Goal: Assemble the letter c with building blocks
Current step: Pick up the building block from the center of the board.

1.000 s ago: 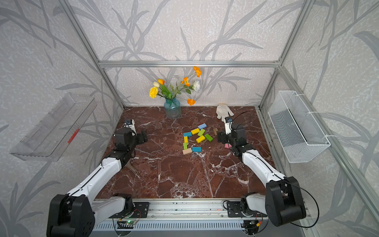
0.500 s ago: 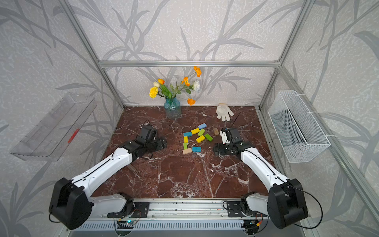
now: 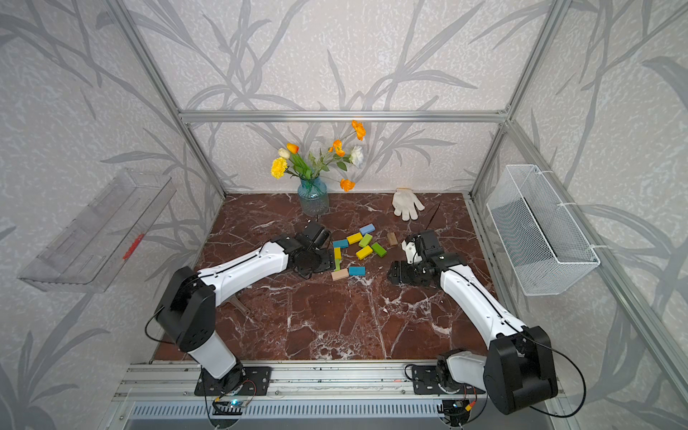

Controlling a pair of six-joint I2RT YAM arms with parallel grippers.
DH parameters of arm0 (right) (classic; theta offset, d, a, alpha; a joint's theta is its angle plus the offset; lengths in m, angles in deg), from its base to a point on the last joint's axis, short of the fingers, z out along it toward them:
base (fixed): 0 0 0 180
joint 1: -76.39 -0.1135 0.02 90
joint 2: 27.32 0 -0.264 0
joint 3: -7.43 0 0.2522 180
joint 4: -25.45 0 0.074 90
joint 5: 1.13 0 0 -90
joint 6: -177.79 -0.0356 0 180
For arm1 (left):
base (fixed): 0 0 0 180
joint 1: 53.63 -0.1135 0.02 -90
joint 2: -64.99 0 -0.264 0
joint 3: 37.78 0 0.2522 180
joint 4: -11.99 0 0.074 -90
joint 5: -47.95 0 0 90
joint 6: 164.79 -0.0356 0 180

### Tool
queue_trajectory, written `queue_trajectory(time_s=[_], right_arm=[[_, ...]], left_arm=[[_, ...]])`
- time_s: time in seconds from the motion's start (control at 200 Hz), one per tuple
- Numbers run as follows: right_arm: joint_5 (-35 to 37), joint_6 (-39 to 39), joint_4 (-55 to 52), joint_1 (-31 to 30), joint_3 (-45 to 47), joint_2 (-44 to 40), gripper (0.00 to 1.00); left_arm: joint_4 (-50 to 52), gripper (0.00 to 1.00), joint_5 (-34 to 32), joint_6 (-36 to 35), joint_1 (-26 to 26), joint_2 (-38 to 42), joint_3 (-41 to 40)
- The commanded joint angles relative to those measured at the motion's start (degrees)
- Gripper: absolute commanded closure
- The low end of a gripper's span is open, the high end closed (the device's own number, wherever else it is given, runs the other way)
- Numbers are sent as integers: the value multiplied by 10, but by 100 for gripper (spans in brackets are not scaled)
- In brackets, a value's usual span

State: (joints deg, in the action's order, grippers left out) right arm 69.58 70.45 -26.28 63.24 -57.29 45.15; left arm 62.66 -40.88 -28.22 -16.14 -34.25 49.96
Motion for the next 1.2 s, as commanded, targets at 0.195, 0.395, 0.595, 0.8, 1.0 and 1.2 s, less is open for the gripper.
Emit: queue_trajectory(time_s=[0.195, 0.395, 0.595, 0.8, 1.0, 1.2], right_arm=[[-56, 5, -16, 72, -20, 31, 21], [-55, 11, -22, 80, -23, 48, 15], [-44, 22, -36, 81, -23, 57, 6], [-45, 31, -36, 83, -27, 62, 6], [-42, 35, -31, 90, -26, 62, 6], [-44, 36, -27, 93, -23, 60, 6]], left_arm=[[76, 25, 20, 12, 20, -101, 110], [90, 22, 23, 27, 27, -129, 128], [70, 19, 37, 41, 32, -143, 119], [51, 22, 52, 50, 33, -165, 120], [64, 24, 41, 57, 34, -183, 129], [53, 23, 42, 58, 33, -187, 126]])
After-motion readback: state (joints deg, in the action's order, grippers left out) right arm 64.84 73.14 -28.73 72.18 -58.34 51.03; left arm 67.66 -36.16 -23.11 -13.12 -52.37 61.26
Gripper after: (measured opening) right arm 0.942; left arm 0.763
